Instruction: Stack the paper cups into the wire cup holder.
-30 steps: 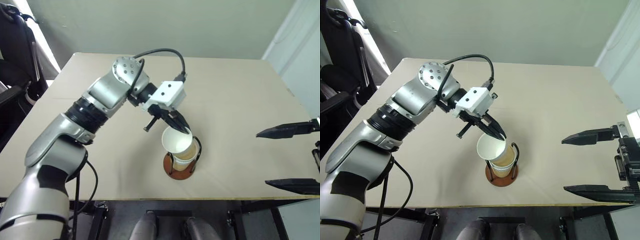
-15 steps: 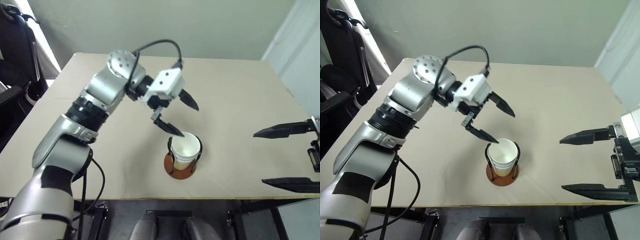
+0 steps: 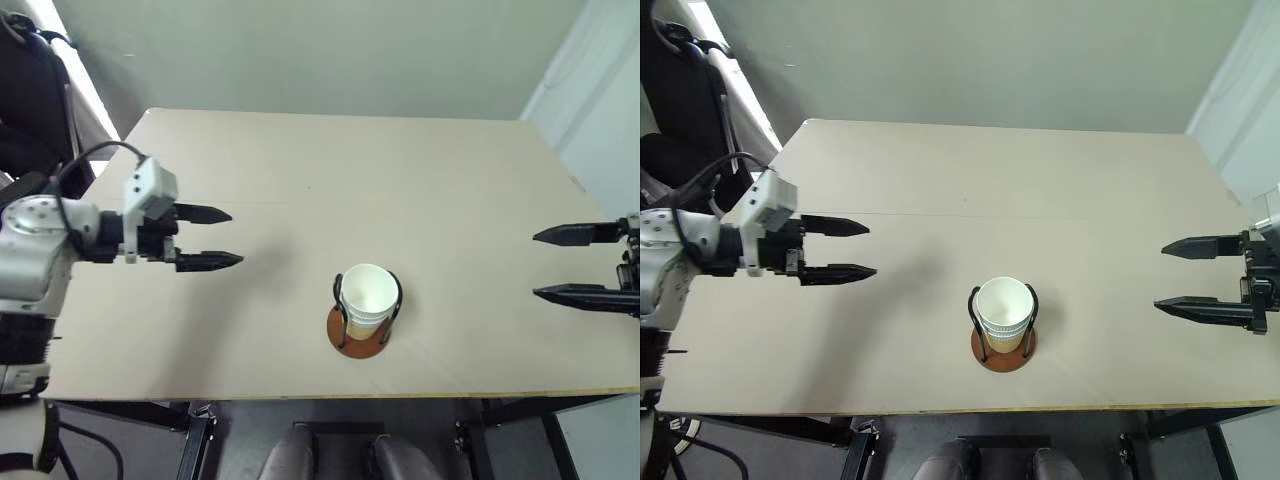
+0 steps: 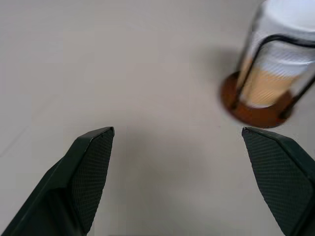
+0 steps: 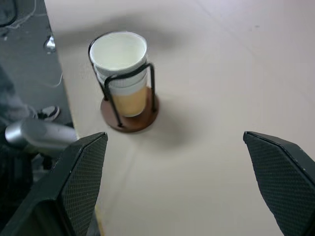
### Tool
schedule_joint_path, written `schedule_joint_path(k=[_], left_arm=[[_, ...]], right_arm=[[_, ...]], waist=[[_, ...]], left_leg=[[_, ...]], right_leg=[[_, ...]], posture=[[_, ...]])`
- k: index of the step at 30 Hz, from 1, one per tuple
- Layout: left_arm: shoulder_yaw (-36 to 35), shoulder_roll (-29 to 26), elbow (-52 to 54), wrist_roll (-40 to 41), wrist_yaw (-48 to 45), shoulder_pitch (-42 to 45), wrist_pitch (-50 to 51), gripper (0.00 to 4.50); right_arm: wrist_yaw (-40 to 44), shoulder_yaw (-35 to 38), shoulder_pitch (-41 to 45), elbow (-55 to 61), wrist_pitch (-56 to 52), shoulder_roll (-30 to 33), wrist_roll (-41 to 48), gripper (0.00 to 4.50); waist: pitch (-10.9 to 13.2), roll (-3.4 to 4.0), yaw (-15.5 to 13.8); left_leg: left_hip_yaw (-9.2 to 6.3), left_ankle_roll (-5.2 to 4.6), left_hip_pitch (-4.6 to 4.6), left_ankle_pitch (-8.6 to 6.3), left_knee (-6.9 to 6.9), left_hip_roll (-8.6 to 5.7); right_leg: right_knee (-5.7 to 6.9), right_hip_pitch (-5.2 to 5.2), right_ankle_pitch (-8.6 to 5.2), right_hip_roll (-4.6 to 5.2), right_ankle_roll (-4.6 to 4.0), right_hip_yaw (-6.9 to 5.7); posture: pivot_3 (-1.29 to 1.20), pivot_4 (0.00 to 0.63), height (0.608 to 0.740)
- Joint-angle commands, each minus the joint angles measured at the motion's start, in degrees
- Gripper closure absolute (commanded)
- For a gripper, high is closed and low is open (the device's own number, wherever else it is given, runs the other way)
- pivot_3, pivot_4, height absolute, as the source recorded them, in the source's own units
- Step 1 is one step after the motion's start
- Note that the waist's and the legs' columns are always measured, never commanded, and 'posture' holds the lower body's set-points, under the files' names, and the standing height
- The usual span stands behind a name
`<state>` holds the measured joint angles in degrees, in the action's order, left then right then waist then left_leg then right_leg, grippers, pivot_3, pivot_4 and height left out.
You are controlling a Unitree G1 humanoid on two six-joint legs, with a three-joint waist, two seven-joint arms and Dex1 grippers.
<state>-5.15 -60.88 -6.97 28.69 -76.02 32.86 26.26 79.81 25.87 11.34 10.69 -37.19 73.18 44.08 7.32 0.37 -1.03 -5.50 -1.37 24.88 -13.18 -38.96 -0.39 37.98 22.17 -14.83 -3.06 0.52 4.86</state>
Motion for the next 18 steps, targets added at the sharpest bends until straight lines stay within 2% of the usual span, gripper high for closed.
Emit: schedule_joint_path(k=[1, 8, 18], left_arm=[[-4.67, -1.74, 3.67, 0.82, 1.2, -2.64, 0.66, 0.05], [-7.98, -3.26, 7.25, 1.52, 2.58, -6.56, 3.03, 0.05], [-9.96, -4.51, 10.33, 2.34, 2.46, -10.38, 5.07, 0.05]], right_arm=[[1.12, -2.44, 4.03, -3.12, 2.36, 0.52, -1.7, 0.0], [2.58, -8.44, 10.58, -5.48, 3.49, -0.41, -3.55, 0.0], [3.58, -8.7, 12.11, -5.16, 2.58, -0.71, -3.4, 0.0]], waist=[[0.0, 0.0, -0.14], [0.0, 0.0, 0.19], [0.0, 0.0, 0.31]], left_leg=[[0.0, -0.01, -0.02, 0.0, -0.02, 0.0], [0.02, -0.03, -0.25, -0.05, 0.16, 0.01], [0.03, 0.08, -0.3, -0.04, 0.55, 0.01]], right_leg=[[0.0, -0.04, 0.02, 0.01, -0.04, 0.0], [0.02, -0.1, 0.17, 0.02, -0.28, -0.03], [-0.04, -0.02, 0.12, 0.02, -0.39, -0.02]], posture=[[0.0, 0.15, 0.74], [0.0, 0.15, 0.74], [0.0, 0.15, 0.74]])
